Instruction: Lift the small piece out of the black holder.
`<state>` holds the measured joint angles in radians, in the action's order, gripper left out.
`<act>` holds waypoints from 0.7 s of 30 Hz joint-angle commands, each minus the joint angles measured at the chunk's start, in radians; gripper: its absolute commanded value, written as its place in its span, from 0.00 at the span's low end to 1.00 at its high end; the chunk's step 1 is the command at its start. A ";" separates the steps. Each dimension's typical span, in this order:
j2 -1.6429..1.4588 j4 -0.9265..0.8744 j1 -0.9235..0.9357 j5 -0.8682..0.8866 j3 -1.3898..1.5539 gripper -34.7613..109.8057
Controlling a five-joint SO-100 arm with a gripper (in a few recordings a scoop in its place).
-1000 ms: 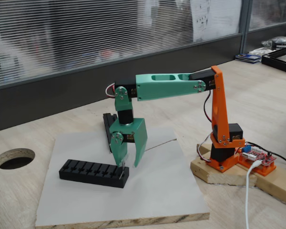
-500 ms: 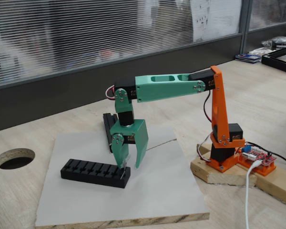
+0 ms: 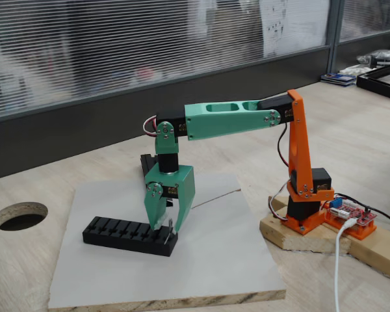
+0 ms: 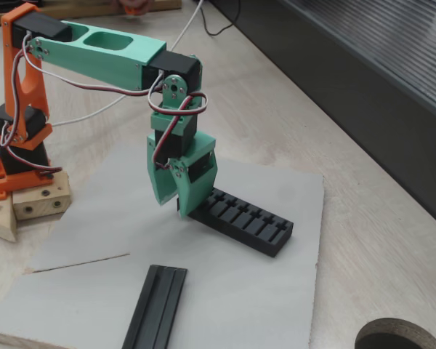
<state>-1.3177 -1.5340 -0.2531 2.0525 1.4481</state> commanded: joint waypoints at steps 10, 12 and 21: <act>-0.041 -0.002 -0.005 0.018 0.005 0.45; -0.043 -0.002 -0.005 0.018 0.005 0.45; -0.084 -0.002 -0.005 0.012 0.006 0.45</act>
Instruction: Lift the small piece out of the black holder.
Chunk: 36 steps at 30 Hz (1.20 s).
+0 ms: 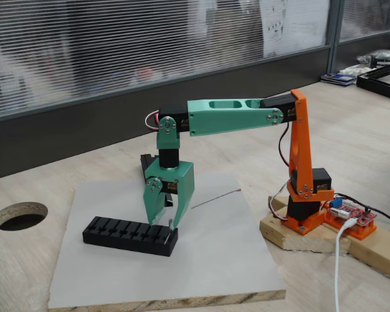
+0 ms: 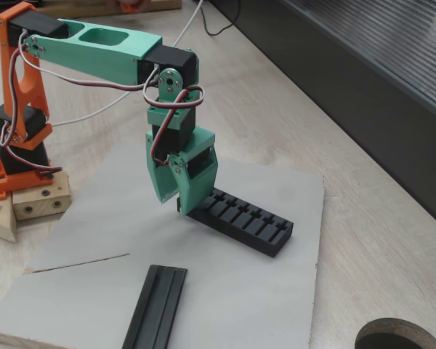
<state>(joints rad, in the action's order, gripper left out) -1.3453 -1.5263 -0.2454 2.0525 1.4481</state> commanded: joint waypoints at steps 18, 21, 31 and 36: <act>-0.057 -0.080 -0.012 0.017 0.006 0.45; -0.052 -0.078 -0.012 0.018 0.005 0.45; -0.040 -0.078 -0.012 0.018 0.005 0.45; -0.040 -0.078 -0.012 0.018 0.005 0.45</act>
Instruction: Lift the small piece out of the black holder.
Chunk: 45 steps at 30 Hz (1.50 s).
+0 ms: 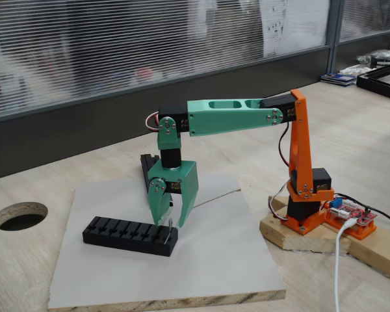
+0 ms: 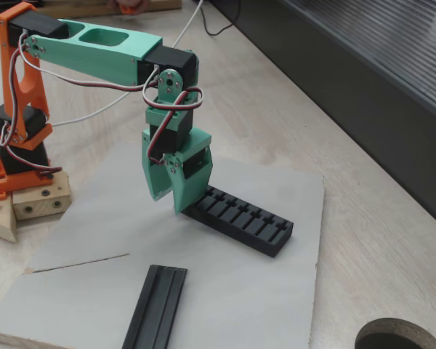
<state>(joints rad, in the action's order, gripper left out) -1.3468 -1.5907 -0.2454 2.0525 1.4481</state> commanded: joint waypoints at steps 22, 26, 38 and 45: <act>-0.035 -0.014 -0.014 0.011 0.005 0.45; -0.034 -0.012 -0.012 0.018 0.005 0.41; -0.034 -0.011 -0.012 0.018 0.005 0.31; -0.034 -0.009 -0.012 0.020 0.005 0.28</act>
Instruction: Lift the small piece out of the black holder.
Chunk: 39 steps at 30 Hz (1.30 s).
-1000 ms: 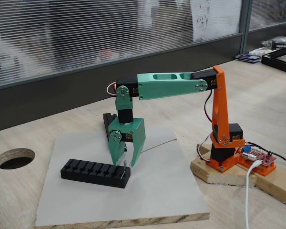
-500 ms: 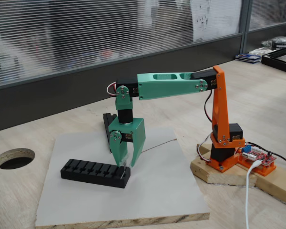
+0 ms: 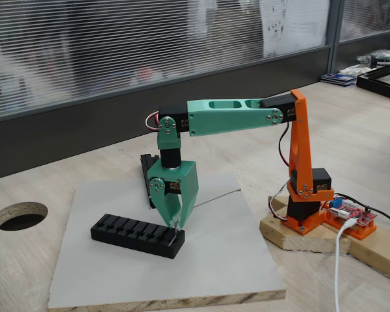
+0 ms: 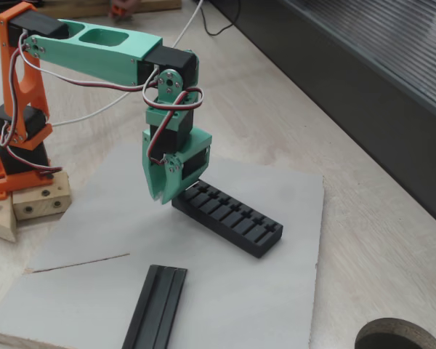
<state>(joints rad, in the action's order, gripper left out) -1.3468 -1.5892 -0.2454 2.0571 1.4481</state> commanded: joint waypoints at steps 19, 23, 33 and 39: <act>-0.057 0.077 -0.011 0.014 0.005 0.28; -0.072 0.077 -0.011 0.014 0.002 0.28; -0.179 0.077 -0.009 0.014 0.003 0.28; -0.233 0.077 -0.009 0.014 -0.003 0.28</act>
<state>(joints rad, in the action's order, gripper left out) -1.5110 -1.5094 -0.2454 2.0525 1.4481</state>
